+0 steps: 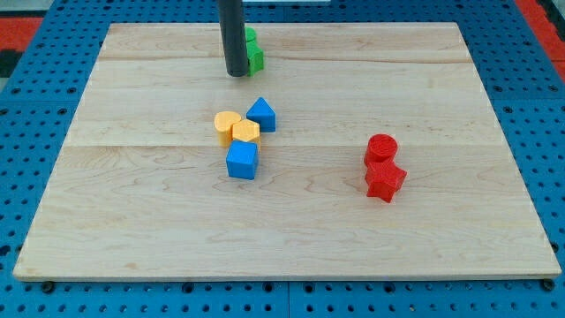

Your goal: Move your arm towards the bottom center

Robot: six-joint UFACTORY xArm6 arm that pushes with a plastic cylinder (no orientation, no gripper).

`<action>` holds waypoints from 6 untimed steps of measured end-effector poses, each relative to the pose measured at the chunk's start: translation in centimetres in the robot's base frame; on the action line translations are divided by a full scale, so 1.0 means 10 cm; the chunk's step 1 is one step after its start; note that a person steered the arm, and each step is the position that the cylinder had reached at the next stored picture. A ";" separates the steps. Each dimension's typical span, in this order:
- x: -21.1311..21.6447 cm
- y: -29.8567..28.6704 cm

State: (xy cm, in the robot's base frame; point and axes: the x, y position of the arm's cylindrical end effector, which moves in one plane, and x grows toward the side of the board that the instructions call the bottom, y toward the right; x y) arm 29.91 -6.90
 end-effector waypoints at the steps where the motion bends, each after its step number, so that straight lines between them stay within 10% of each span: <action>1: -0.06 0.09; 4: 0.76 -0.95; 6: 2.75 -0.30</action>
